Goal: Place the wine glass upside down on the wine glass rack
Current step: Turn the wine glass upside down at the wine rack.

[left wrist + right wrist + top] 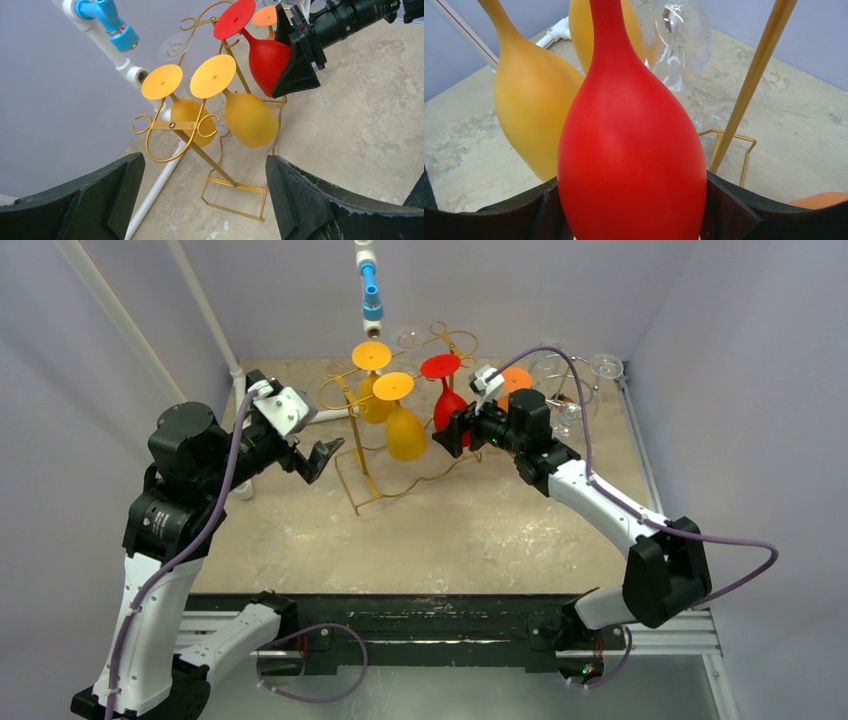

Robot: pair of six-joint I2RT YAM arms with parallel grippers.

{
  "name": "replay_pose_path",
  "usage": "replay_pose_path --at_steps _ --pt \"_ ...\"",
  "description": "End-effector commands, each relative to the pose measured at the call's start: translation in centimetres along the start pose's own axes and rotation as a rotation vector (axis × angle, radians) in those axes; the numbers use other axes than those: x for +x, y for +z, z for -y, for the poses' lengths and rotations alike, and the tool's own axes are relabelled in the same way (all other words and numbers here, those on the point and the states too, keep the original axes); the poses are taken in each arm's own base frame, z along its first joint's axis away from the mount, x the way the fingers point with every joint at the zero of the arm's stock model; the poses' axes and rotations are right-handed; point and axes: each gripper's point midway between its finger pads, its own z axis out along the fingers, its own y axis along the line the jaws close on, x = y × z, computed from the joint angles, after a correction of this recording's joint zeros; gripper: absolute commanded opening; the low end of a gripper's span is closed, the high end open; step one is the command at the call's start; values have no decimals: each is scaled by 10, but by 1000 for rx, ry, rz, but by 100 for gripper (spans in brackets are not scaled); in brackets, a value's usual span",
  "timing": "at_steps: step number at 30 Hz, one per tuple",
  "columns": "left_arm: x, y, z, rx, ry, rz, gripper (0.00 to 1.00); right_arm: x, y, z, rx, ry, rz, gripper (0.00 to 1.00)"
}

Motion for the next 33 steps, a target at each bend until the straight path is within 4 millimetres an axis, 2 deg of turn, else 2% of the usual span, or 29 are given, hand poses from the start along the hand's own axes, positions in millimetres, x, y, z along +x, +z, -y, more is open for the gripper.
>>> replay_pose_path --at_steps 1,12,22,29,33 --pt "-10 -1 1 2 -22 36 100 -21 -9 -7 -23 -52 68 44" --pt "-10 -3 3 8 -23 36 100 -10 -19 -16 -53 -42 58 43" --pt "-12 -3 2 5 -23 40 100 -12 -9 -20 -93 -32 55 42" --pt "-10 -2 2 8 -23 35 100 -4 -4 -24 -99 -26 43 41" --pt "-10 -1 2 8 -23 34 100 -10 -2 -26 -112 -10 71 41"
